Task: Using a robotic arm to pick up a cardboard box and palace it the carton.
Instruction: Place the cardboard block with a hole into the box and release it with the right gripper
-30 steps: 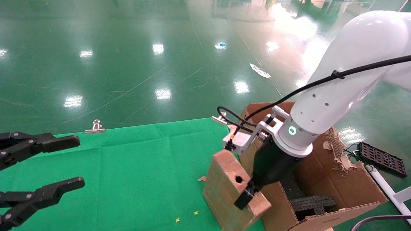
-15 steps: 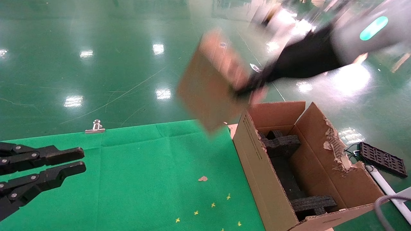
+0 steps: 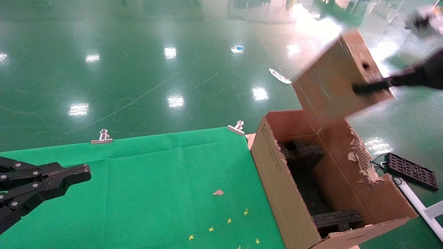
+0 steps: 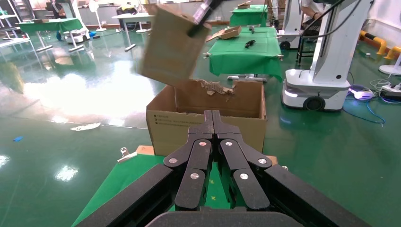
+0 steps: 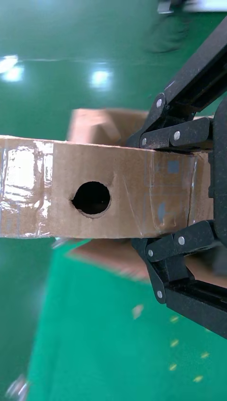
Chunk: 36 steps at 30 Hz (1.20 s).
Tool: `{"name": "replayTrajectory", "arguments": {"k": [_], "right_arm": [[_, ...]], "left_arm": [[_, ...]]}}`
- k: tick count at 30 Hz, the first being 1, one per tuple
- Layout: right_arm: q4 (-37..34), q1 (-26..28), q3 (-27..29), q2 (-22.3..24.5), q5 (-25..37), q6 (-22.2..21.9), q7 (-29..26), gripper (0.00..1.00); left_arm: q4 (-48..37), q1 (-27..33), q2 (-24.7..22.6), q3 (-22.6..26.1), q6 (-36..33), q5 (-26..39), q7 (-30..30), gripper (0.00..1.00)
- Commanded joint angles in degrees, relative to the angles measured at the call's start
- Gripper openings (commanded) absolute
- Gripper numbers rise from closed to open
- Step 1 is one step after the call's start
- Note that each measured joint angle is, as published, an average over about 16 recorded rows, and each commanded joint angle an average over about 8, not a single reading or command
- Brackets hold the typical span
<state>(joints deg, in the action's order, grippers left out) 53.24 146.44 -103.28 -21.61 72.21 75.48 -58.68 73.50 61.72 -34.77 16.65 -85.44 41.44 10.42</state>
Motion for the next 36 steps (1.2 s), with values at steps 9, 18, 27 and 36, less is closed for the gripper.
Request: {"name": "replayTrajectory", "arguments": {"k": [9, 18, 27, 36], "right_arm": [[-4.9, -5.7, -3.8, 2.4, 1.6, 0.8, -0.6, 0.0], [-9.6, -11.7, -6.7, 1.5, 2.1, -0.8, -1.1, 0.0], [-12.0, -18.1, -8.5, 0.0, 1.4, -4.6, -2.3, 0.0], [-11.5, -26.5, -10.0, -1.9, -1.0, -11.0, -4.8, 0.0]], "left_arm": [[0.0, 0.0, 0.0, 0.0, 0.0, 0.0, 0.0, 1.0], [0.0, 0.0, 0.0, 0.1, 0.0, 0.0, 0.0, 1.0], [0.0, 0.0, 0.0, 0.1, 0.0, -0.1, 0.0, 1.0], [0.0, 0.0, 0.1, 0.1, 0.1, -0.1, -0.1, 1.0]]}}
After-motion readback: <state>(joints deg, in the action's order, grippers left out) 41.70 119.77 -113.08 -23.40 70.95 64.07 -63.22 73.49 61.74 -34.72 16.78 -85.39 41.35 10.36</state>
